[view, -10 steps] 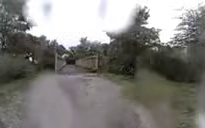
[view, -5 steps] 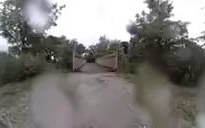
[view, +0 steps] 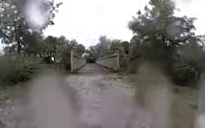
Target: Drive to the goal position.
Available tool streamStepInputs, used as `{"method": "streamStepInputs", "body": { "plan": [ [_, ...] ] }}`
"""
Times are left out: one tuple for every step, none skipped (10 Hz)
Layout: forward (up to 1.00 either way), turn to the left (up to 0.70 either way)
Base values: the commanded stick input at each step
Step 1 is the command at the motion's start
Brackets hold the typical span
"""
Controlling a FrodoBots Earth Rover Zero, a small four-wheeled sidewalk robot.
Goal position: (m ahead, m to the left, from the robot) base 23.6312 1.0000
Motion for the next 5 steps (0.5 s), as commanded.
{"method": "streamStepInputs", "body": {
  "plan": [
    [0.85,0.00],
    [0.85,0.00],
    [0.85,0.00],
    [0.85,0.00],
    [0.85,0.00]
  ]
}}
